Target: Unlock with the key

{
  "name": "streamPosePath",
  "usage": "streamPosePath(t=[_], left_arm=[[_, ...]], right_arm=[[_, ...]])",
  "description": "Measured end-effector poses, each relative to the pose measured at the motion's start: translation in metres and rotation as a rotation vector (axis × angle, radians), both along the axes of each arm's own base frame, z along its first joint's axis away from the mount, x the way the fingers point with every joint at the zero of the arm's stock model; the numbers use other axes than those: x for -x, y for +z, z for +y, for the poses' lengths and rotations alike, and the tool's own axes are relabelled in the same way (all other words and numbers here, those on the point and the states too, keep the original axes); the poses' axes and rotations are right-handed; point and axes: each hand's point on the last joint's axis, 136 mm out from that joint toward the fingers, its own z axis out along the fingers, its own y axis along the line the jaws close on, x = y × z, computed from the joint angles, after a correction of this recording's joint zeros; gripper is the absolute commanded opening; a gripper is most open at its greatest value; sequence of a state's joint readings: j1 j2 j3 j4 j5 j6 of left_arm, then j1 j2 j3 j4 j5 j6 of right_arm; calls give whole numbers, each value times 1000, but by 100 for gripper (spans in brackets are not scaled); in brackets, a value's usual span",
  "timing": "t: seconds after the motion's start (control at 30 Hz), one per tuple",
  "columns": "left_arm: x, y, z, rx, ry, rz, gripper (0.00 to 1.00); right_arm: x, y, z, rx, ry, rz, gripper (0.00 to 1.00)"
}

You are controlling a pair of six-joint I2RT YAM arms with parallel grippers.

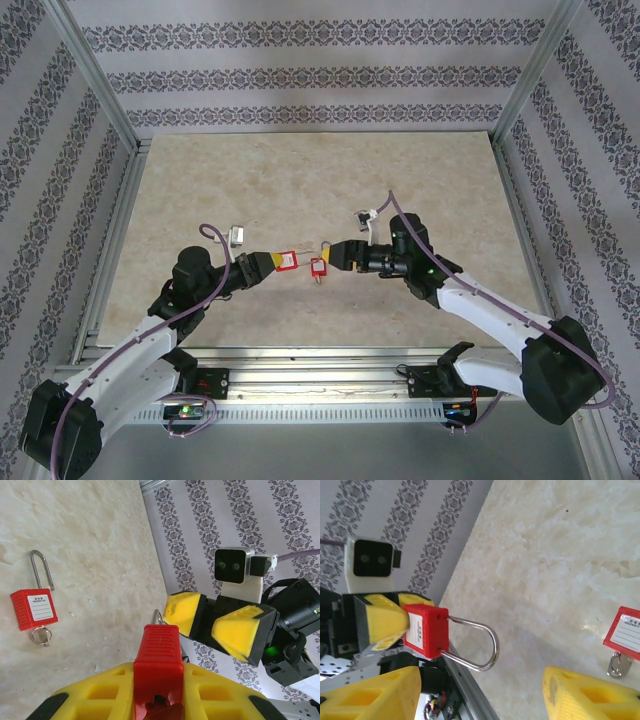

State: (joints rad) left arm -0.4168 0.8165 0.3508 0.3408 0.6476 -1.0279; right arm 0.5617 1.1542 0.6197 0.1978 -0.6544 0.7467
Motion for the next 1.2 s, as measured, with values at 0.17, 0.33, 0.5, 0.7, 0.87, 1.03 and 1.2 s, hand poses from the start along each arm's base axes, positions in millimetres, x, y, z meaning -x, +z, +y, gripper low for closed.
streamPosePath(t=[0.17,0.33,0.5,0.7,0.87,1.03,1.2], left_arm=[[1,-2,0,-7,-9,2,0],[5,-5,1,-29,-13,1,0],[7,-5,2,-44,-19,-18,0],[10,-11,3,-71,-29,-13,0],[11,-11,2,-76,-38,-19,0],[13,-11,2,-79,-48,-22,0],[14,-11,1,-80,-53,-24,0]], right_arm=[[-15,2,8,47,-18,14,49],[-32,5,24,130,-19,31,48],[-25,-21,25,206,4,103,49],[-20,-33,28,266,41,136,51],[-16,-34,35,277,78,132,51],[-18,-40,39,291,93,151,51],[-19,-47,43,311,113,162,52]])
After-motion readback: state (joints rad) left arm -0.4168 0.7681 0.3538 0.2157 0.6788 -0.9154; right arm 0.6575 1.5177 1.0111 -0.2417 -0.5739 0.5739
